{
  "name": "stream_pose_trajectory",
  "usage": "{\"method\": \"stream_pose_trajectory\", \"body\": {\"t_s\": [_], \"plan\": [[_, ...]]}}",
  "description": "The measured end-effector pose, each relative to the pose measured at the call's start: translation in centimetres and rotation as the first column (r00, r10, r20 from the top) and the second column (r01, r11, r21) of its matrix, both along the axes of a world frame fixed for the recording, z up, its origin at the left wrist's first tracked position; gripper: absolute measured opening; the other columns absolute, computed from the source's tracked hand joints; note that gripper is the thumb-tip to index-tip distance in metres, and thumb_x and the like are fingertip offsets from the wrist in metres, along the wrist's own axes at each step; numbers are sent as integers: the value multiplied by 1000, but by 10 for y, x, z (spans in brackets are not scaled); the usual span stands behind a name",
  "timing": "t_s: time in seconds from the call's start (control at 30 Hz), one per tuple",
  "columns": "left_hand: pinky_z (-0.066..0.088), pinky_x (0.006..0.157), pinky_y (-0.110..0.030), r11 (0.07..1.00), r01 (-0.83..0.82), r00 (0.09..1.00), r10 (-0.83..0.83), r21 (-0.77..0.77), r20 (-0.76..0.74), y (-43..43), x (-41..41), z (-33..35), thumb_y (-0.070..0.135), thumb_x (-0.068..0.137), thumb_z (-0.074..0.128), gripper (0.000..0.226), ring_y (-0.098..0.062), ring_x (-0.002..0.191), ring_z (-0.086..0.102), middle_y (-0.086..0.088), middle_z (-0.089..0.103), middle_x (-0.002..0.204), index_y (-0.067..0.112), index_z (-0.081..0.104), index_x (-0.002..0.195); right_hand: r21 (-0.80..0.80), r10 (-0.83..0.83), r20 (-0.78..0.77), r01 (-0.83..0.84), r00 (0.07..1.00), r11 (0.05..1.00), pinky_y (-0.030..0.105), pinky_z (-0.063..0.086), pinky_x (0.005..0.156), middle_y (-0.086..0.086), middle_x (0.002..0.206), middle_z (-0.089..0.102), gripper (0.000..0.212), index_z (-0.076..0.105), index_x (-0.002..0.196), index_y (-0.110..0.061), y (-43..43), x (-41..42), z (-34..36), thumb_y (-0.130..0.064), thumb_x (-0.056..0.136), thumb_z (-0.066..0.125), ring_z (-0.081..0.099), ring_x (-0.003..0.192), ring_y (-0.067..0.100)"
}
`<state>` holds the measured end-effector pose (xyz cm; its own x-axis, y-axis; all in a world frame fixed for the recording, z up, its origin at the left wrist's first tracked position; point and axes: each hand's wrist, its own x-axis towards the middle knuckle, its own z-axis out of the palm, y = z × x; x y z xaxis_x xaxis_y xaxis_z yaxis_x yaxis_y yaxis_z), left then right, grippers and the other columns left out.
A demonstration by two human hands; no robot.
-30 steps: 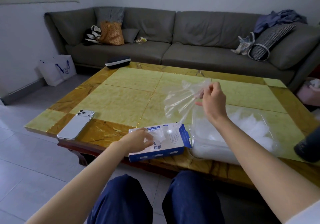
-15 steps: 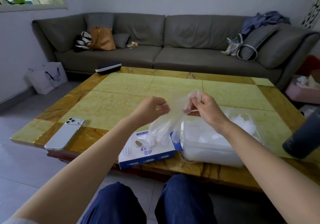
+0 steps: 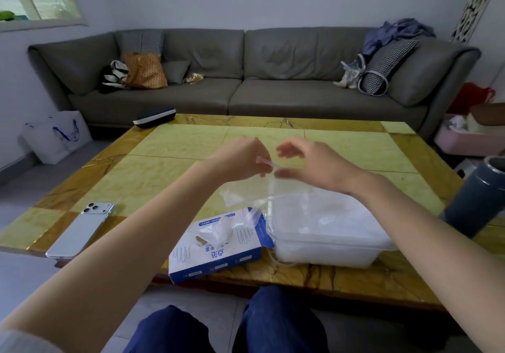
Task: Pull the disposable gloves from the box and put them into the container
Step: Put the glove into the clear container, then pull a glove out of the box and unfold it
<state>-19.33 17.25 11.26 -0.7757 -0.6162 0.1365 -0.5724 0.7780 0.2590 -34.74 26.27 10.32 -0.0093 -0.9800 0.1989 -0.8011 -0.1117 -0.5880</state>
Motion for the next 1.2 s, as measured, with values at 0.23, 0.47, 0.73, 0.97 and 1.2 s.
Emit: {"method": "stream_pose_trajectory", "body": {"t_s": [0.23,0.47,0.73,0.97,1.2], "plan": [[48,71,-29,999,-33,999,33,0,-40,4,-28,5,18,88,63,7,-17,86,63,4,70,86,19,62,95,82,-142,34,139,989,987,33,49,77,-2,76,54,30,49,72,-23,-12,-29,-25,1,82,64,54,73,19],[46,87,-32,949,-137,905,4,-283,-425,16,-54,2,24,90,60,12,-19,93,63,2,71,101,18,69,96,-600,-483,-191,287,855,746,29,40,61,10,90,59,21,58,93,-4,9,-57,-8,14,82,54,53,83,26],[4,119,-42,914,199,978,-210,-354,8,21,-36,-58,17,96,50,33,-18,144,21,1,33,151,28,59,127,-506,-264,-486,-22,833,862,28,46,66,3,79,61,34,65,81,-9,48,-74,-54,20,68,54,54,77,21],[-26,105,-46,942,253,872,-124,-219,473,29,-50,-88,0,93,38,48,-15,147,-2,6,39,148,27,57,128,301,112,-425,23,898,953,23,45,85,-5,104,57,53,66,108,-23,55,-75,-74,14,83,37,58,95,9],[-3,116,-47,968,226,812,-128,-105,570,32,-69,-90,-2,91,39,47,-18,139,27,0,51,134,25,60,122,512,178,104,-207,978,834,10,34,100,-18,123,53,57,44,134,-29,52,-81,-49,-6,86,64,48,117,-5]]}}
